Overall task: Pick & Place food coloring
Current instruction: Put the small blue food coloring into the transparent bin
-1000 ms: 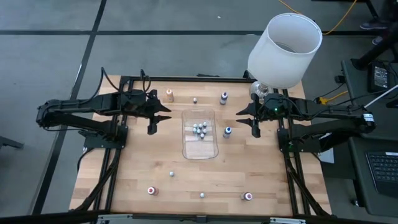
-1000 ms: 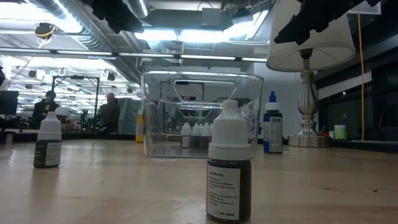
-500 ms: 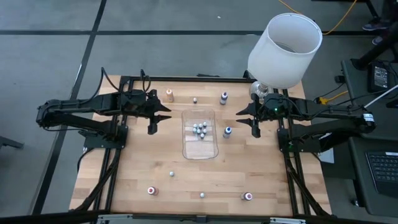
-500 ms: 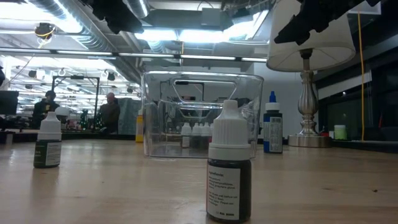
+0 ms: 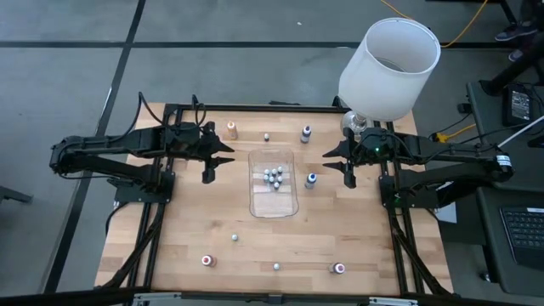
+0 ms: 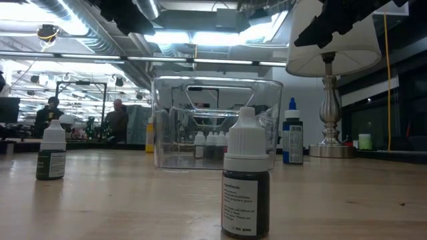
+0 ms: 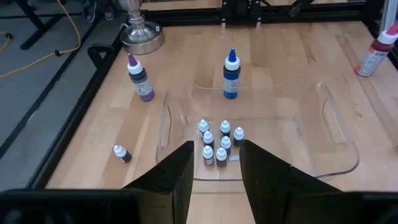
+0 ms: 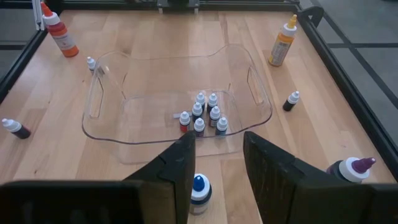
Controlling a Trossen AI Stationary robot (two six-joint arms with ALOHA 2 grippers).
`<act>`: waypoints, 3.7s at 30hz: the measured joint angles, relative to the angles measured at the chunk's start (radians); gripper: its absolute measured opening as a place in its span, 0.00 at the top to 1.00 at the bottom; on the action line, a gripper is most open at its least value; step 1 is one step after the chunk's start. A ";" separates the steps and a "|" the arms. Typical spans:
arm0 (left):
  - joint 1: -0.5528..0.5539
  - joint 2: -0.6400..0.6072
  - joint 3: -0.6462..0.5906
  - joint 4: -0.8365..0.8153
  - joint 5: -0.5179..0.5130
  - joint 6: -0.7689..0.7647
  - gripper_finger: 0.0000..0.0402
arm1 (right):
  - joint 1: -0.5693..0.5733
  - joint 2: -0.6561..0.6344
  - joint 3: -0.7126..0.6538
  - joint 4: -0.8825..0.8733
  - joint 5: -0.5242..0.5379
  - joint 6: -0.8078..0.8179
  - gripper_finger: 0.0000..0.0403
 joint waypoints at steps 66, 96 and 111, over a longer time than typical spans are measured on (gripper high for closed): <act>-0.688 0.478 0.174 -0.131 -0.226 -0.988 0.72 | 0.000 0.000 0.000 0.000 0.000 -0.001 0.66; -0.713 0.746 0.180 -0.065 -0.156 -0.984 0.42 | 0.000 0.000 0.000 0.000 0.000 -0.002 0.66; -0.712 0.816 0.179 -0.081 -0.154 -1.104 0.48 | 0.000 0.000 0.000 0.000 0.000 0.000 0.66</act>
